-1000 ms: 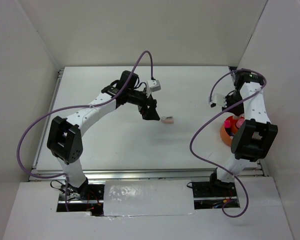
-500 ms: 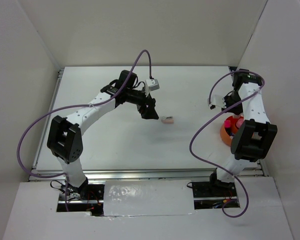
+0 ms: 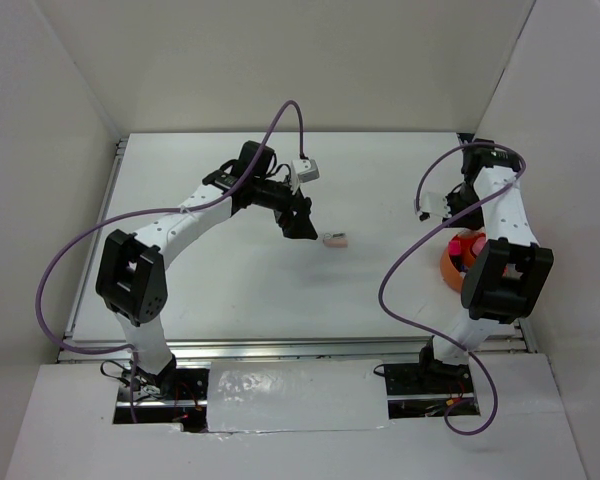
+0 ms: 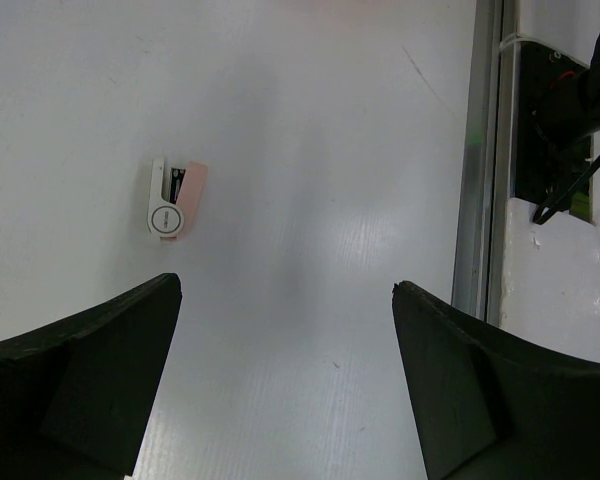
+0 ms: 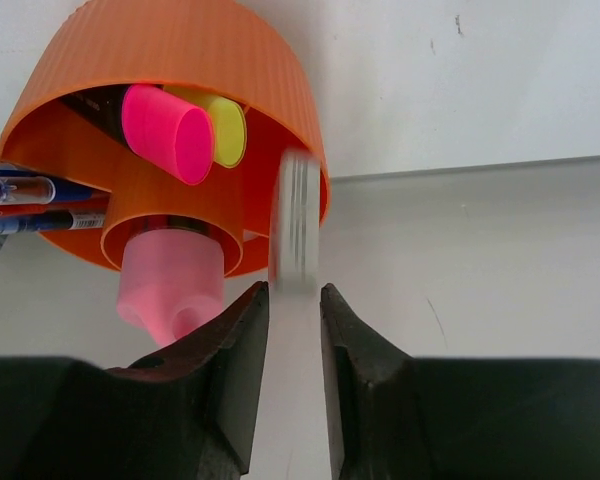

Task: Sort the stationery into containers
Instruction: Place the stationery in the storage box, then pick up the stationery from the center of the board.

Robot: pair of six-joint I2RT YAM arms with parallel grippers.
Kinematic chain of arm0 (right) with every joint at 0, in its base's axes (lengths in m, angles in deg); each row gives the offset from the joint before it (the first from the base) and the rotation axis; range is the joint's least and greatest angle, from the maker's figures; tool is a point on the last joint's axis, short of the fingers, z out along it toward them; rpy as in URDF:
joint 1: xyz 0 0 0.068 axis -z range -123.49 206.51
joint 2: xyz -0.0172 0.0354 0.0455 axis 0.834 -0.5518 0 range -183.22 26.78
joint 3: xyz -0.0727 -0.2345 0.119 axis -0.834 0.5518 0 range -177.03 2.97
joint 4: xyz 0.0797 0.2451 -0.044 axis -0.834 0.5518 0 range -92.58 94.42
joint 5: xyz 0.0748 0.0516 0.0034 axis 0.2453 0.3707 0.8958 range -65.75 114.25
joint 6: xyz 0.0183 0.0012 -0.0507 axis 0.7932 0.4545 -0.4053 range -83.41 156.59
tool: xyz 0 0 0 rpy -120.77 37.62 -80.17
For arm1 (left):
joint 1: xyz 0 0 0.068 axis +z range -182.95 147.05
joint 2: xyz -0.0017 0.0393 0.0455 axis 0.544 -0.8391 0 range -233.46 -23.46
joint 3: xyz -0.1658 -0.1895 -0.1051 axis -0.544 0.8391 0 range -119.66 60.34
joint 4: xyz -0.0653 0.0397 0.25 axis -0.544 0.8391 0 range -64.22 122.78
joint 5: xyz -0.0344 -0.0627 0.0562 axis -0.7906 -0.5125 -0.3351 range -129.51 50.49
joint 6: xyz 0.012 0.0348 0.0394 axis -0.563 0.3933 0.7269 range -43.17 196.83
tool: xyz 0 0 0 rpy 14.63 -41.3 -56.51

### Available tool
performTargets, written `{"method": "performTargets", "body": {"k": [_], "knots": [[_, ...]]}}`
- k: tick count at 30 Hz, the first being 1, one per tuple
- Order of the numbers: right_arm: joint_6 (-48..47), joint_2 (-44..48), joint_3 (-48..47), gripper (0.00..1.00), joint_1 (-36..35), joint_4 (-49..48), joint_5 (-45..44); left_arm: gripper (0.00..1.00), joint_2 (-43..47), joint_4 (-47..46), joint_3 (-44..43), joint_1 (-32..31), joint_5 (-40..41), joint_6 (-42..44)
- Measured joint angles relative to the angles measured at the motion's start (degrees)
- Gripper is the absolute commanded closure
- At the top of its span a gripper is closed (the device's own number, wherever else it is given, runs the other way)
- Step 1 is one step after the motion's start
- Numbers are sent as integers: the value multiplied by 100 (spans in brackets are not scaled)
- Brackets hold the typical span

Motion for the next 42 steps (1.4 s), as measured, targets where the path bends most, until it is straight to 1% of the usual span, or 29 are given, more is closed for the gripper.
{"method": "performTargets", "body": {"k": [5, 11, 14, 16, 18, 19, 20, 23, 24, 25, 27, 28, 30, 31, 35, 37, 39, 42], "knots": [[0, 0, 0, 63, -22, -2, -39, 1, 0, 0, 0, 2, 4, 0], [4, 0, -7, 67, -31, 2, -37, 1, 0, -76, 0, 2, 70, -44], [103, 0, -138, 68, -33, 11, 125, 1, -4, -232, 0, 0, 275, -195], [354, -11, -461, 67, -42, 55, 415, 1, -66, -387, -2, -22, 472, -227], [791, -20, -992, 64, -68, 9, 752, 1, -234, -522, -52, -66, 717, -293], [1073, -20, -1274, 63, -85, -13, 946, 1, -389, -560, -120, -107, 855, -310], [1381, -20, -1582, 59, -107, -66, 1176, 1, -562, -581, -214, -164, 984, -323], [2420, -17, -2227, 56, -168, -210, 1810, 1, -1196, -597, -638, -393, 1349, -326], [2747, -15, -2339, 56, -173, -258, 2002, 2, -1410, -608, -772, -466, 1438, -321], [3117, -4, -2402, 56, -175, -289, 2245, 8, -1572, -619, -876, -516, 1504, -317], [3788, 31, -2404, 57, -175, -306, 2671, 15, -1939, -616, -1106, -623, 1644, -330], [4120, 52, -2363, 57, -175, -321, 2874, 21, -2118, -625, -1237, -667, 1700, -339], [4697, 120, -2232, 57, -175, -345, 3230, 28, -2400, -612, -1451, -699, 1775, -391], [4964, 201, -2081, 57, -175, -382, 3414, 35, -2529, -634, -1565, -702, 1805, -426], [5617, 586, -1495, 58, -175, -435, 3842, 43, -2798, -693, -1794, -691, 1895, -562], [5786, 767, -1344, 58, -173, -457, 3941, 49, -2837, -715, -1805, -678, 1943, -623], [5890, 896, -1309, 58, -155, -459, 4022, 52, -2863, -715, -1805, -675, 1998, -621], [5974, 968, -1318, 58, -131, -474, 4122, 52, -2914, -710, -1805, -678, 2039, -619]]}}
